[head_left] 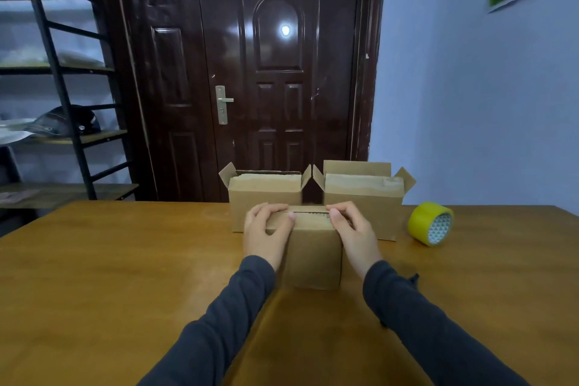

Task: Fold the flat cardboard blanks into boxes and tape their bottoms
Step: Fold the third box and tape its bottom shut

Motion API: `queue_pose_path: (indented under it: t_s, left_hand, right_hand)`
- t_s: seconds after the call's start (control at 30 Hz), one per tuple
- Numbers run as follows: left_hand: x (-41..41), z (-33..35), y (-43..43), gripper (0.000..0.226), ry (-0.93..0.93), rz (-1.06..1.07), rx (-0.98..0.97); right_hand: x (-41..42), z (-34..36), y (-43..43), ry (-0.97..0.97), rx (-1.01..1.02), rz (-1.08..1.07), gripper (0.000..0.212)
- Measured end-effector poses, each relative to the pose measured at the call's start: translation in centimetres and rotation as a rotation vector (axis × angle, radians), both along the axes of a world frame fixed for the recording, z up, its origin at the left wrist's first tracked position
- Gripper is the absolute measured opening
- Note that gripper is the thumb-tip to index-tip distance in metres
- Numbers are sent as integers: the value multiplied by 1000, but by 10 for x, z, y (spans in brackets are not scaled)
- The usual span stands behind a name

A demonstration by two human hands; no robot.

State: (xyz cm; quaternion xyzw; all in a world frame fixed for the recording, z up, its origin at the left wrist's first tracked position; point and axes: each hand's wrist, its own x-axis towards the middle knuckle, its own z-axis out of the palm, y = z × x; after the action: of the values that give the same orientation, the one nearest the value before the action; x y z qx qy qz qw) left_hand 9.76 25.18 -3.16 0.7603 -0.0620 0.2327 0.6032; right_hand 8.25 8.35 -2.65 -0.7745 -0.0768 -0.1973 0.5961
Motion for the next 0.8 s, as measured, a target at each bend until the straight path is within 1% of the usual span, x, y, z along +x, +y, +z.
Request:
queue_pose_path:
  t_s: [0.07,0.1,0.2,0.3,0.47,0.63,0.8]
  left_hand:
    - [-1,-1,-4,13,32,-45,-160]
    - [-1,0,-6,13,39,-51,-205]
    - [-1,2,-9,13,30,-56,-223]
    - [-4,3,-10,12,24,-63,-206]
    - [-17,1,-14,7,33,-64,-237]
    - [-21,-3,-12,7,-28,-32,-236]
    - [-8,-4,-15,7,-57,-16,-247]
  right_hand:
    - [-2,-2,1,-20,-70,-51,22]
    - [-3,-3,1,-28,-93,-66,24]
    - [-4,-4,-3,-26,-110,-43,26]
    - [-3,-14,-3,25,-45,48,30]
    - [-4,-20,6,40,96,32,26]
    - [-7,-19,18,47,304,36,37]
    - [1,-17,23,51,335,-11,34]
